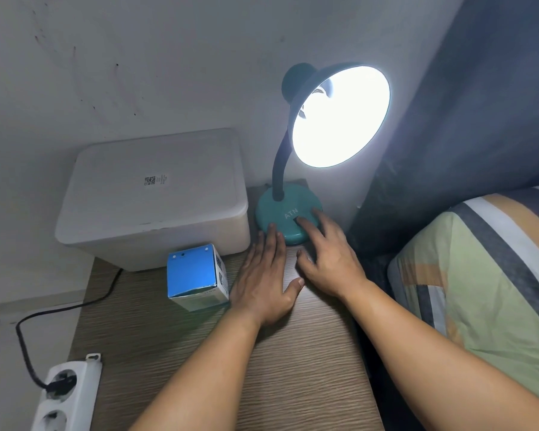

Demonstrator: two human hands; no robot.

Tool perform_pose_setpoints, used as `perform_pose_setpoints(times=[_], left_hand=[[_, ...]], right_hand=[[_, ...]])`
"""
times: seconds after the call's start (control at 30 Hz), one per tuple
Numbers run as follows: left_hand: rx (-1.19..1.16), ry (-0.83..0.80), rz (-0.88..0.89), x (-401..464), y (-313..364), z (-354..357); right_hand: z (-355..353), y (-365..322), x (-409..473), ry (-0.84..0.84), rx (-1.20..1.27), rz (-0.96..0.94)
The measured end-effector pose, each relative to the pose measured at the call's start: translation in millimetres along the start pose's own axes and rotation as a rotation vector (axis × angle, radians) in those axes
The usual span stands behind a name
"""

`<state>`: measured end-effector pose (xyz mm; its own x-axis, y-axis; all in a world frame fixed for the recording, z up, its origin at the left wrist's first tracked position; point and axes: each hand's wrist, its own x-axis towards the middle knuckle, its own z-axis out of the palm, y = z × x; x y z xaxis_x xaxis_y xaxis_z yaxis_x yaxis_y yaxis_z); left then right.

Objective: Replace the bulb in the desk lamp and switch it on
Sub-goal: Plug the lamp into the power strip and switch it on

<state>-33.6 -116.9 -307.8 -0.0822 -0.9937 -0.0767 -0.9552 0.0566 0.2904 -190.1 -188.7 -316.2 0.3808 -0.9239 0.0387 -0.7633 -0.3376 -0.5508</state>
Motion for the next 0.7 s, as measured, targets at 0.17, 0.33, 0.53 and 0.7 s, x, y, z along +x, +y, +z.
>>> perform_pose_setpoints(times=[0.17, 0.33, 0.53, 0.7], left_hand=[[-0.025, 0.025, 0.025, -0.2, -4.1, 5.1], [-0.036, 0.021, 0.003, -0.3, -1.0, -0.1], [-0.156, -0.019, -0.036, -7.6, 5.3, -10.3], [-0.25, 0.012, -0.064, -33.0, 28.4, -21.8]], right_hand=[[-13.4, -2.5, 9.3, -0.035, -0.014, -0.037], [-15.1, -8.4, 6.8, -0.058, 0.011, 0.001], [-21.9, -16.1, -12.9, -0.139, 0.011, 0.055], [-31.0, -21.9, -44.5, -0.179, 0.1, 0.135]])
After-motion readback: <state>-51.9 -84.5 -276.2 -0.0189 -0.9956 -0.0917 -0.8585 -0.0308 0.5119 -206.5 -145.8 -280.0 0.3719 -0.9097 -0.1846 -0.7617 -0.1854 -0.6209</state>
